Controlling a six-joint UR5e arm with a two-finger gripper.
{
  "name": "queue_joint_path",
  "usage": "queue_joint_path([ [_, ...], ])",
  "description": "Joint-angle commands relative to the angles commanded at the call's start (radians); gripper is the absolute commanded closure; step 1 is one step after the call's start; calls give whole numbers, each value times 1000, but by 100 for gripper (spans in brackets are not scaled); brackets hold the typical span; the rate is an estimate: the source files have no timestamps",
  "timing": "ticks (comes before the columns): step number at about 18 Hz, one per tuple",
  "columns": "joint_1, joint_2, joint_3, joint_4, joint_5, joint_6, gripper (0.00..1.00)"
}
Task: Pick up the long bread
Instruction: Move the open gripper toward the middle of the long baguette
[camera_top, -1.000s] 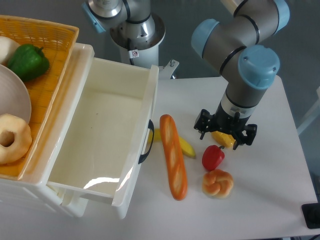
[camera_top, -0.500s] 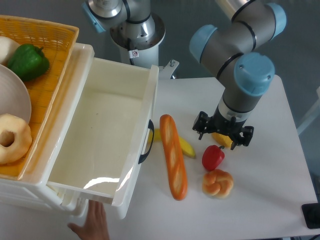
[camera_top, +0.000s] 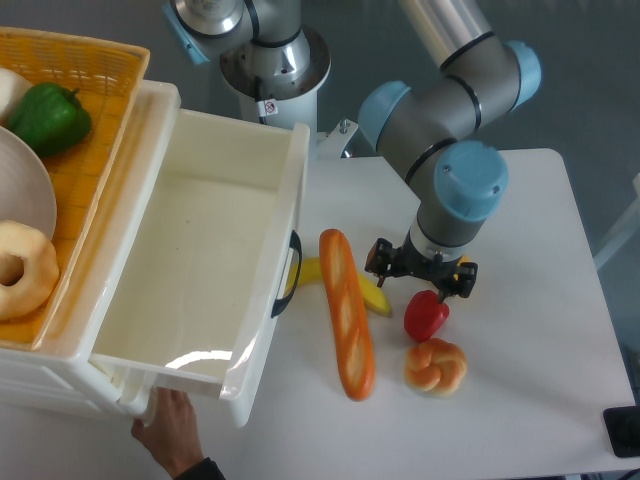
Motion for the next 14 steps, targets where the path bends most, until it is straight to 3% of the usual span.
queue_joint_path([
  [14, -84, -54, -40, 37, 2, -95, 0],
])
